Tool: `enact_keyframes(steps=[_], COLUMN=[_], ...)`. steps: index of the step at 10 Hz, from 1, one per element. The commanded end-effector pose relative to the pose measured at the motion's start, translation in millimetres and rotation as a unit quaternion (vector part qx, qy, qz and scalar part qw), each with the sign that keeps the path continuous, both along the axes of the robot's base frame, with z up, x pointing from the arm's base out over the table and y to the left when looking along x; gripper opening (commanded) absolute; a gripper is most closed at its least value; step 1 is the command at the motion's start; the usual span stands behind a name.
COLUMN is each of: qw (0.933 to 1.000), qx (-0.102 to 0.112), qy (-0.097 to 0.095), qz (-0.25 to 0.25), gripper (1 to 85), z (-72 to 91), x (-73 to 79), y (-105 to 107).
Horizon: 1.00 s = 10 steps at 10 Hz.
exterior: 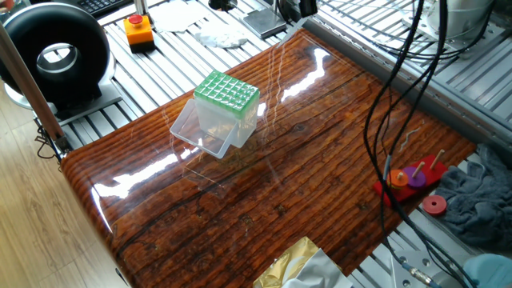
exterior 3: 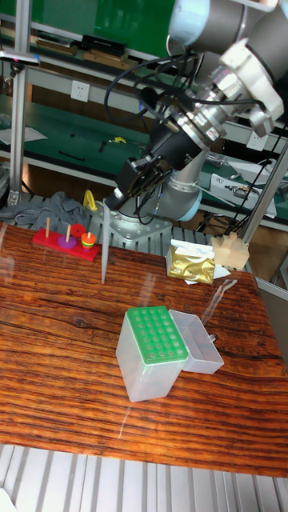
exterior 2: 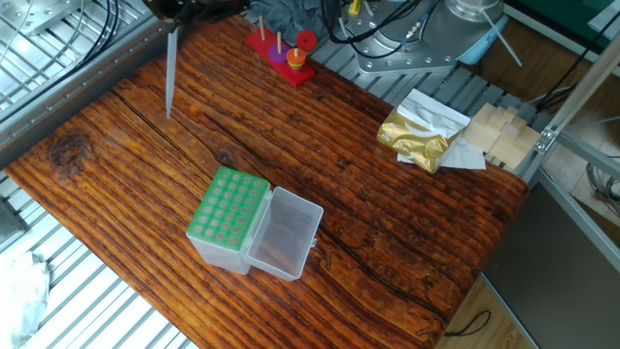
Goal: Insert a large pipette tip into the holder for large pipette tips
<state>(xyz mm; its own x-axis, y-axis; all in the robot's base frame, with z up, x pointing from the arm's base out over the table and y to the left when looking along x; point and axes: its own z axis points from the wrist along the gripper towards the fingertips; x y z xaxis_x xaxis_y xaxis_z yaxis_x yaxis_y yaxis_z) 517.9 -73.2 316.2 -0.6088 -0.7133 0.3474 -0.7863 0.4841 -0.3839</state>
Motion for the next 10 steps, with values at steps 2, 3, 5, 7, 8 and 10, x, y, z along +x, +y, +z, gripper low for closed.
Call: enact_keyframes(steps=[2, 3, 5, 7, 8, 10], qw=[0.9985, 0.9980, 0.9951, 0.9951, 0.9947, 0.9944], qx=[0.049, 0.054, 0.077, 0.072, 0.087, 0.098], qy=[-0.008, -0.010, -0.010, -0.011, -0.009, -0.008], qz=[0.020, 0.032, 0.061, 0.068, 0.054, 0.037], gripper=[1.0, 1.0, 1.0, 1.0, 1.0, 1.0], z=[-9.7, -10.5, -15.0, -13.7, -16.8, -19.1], x=[2.6, 6.5, 12.4, 14.7, 10.4, 5.7], y=[-6, -3, 10, 8, 14, 18])
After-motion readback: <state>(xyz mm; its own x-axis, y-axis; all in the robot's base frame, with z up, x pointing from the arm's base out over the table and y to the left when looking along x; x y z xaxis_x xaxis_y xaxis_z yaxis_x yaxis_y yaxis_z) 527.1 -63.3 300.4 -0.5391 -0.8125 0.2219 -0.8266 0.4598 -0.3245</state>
